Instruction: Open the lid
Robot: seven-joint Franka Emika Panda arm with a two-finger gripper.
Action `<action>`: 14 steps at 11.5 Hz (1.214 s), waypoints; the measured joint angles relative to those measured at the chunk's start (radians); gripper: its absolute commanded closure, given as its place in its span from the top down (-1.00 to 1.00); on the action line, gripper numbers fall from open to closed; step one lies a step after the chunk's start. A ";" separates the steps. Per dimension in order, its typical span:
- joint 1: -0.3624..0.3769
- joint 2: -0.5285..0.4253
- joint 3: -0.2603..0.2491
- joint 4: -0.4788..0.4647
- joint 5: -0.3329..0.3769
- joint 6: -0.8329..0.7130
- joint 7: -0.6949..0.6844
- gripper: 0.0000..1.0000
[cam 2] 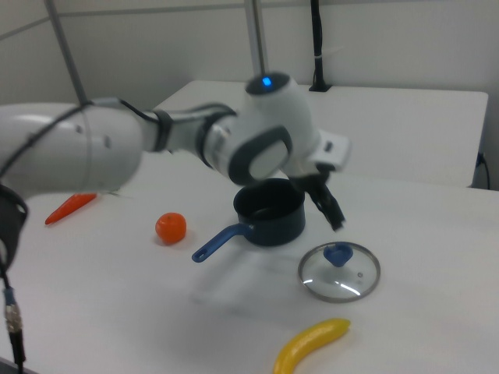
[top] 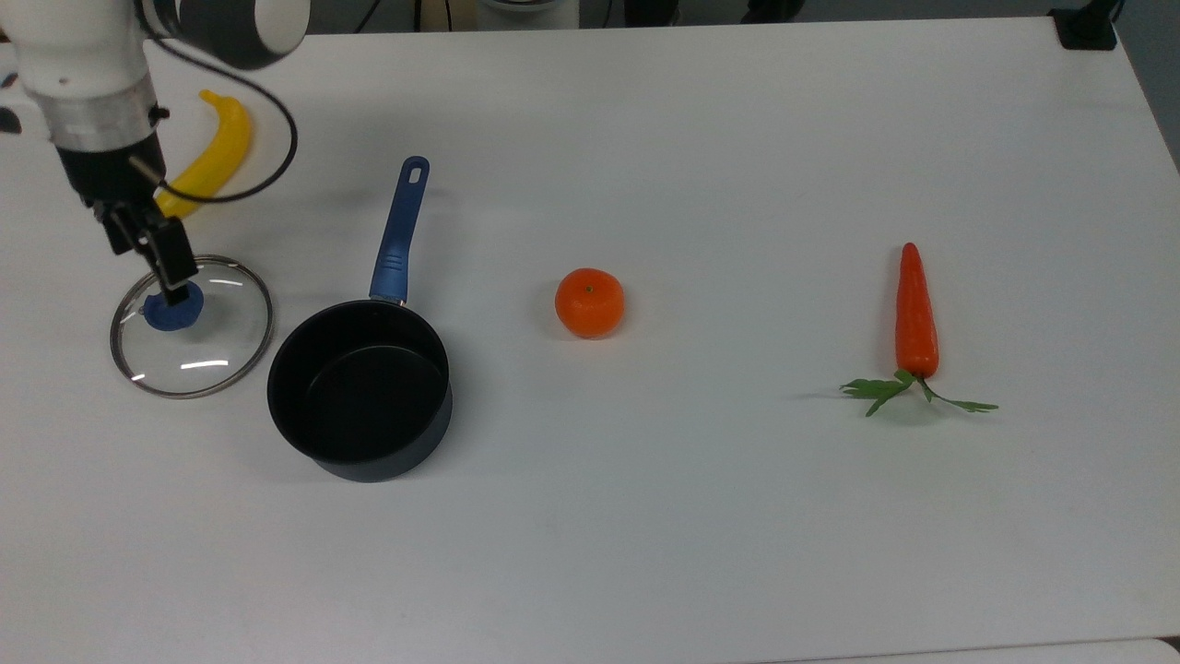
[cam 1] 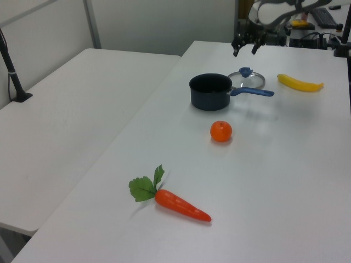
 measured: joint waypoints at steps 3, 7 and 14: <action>0.091 -0.145 0.004 0.003 0.000 -0.259 0.001 1.00; 0.300 -0.306 -0.030 0.002 0.000 -0.575 -0.013 1.00; 0.467 -0.495 -0.090 -0.087 0.000 -0.783 -0.169 1.00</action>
